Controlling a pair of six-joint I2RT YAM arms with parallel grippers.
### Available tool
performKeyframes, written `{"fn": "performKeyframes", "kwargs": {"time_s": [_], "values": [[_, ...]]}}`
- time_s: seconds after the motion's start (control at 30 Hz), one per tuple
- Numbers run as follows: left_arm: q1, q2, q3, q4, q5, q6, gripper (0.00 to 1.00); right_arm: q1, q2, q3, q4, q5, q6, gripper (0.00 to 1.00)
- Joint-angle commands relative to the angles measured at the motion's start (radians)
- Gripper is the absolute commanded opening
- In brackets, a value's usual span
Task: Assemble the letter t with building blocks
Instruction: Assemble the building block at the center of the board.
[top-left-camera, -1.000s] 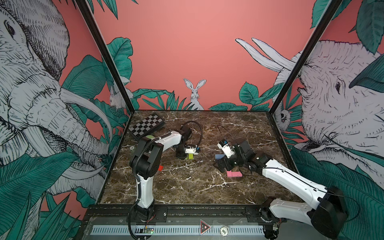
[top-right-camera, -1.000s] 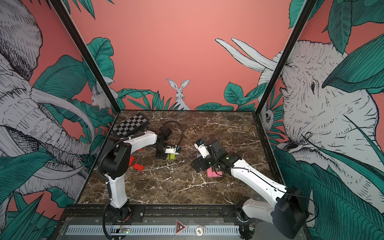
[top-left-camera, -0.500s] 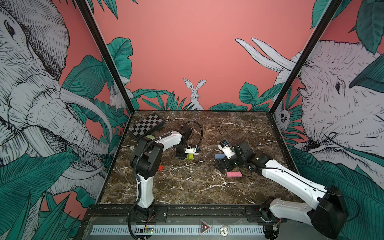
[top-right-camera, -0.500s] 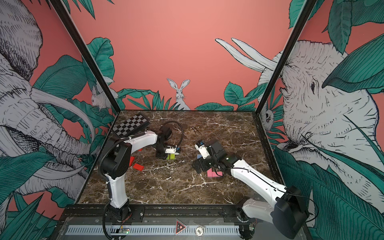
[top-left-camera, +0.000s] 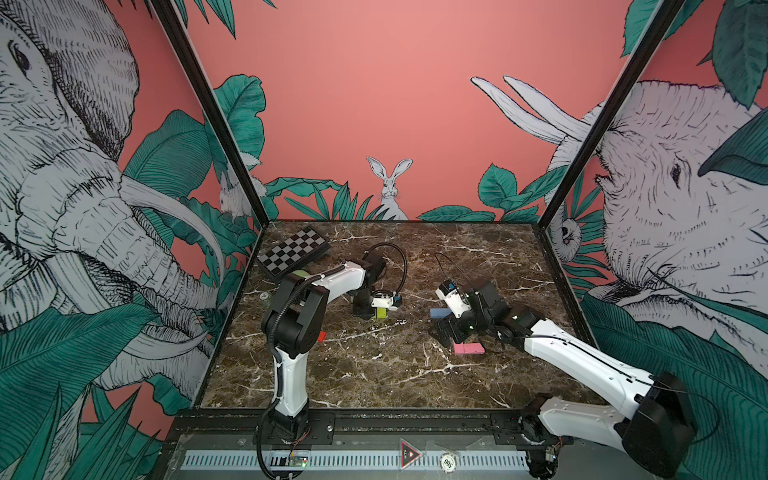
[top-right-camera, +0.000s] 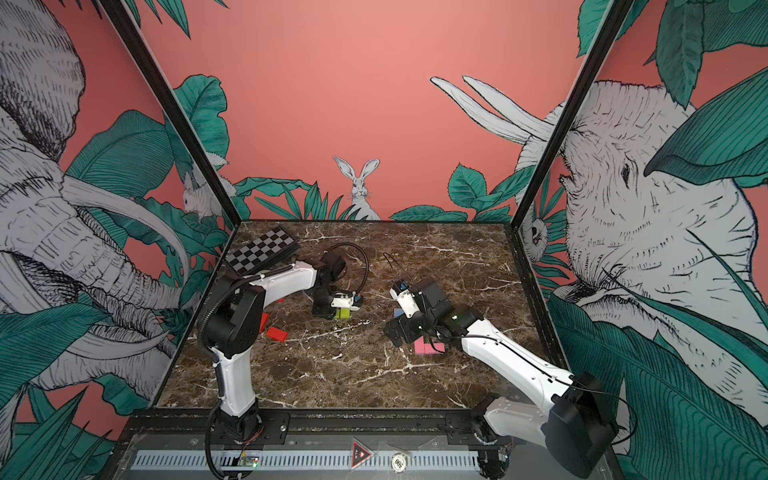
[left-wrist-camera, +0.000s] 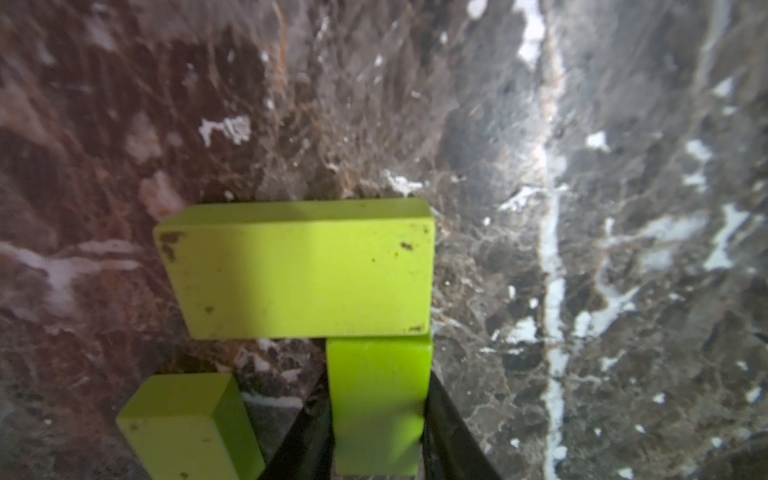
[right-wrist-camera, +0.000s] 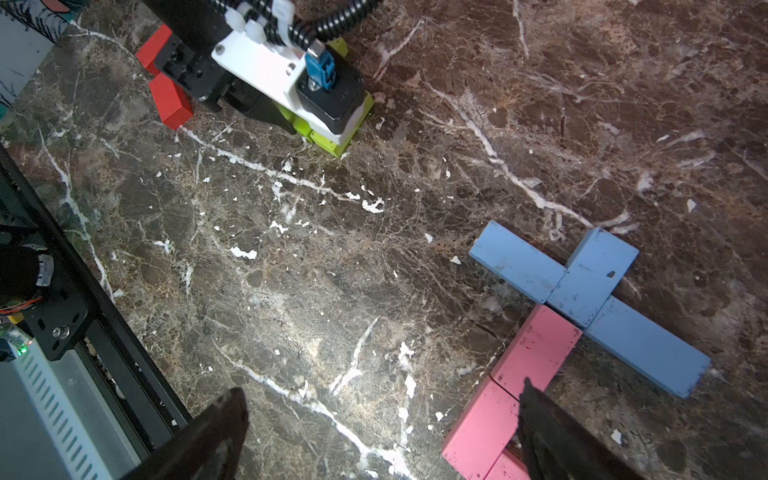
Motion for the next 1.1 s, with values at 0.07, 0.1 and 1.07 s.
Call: {"fn": "performKeyframes", "kwargs": {"time_s": [0.07,0.1,1.07], "values": [[-0.006,0.022,0.011,-0.022,0.002,0.017,0.36,-0.002,-0.027,-0.011,-0.006,0.004,-0.010,0.99],[-0.007,0.024,0.012,-0.020,0.003,0.015,0.36,-0.001,-0.028,-0.010,-0.005,0.005,-0.010,0.98],[-0.007,0.041,0.016,-0.004,-0.012,-0.008,0.44,-0.001,-0.019,-0.009,-0.004,0.003,-0.011,0.99]]}}
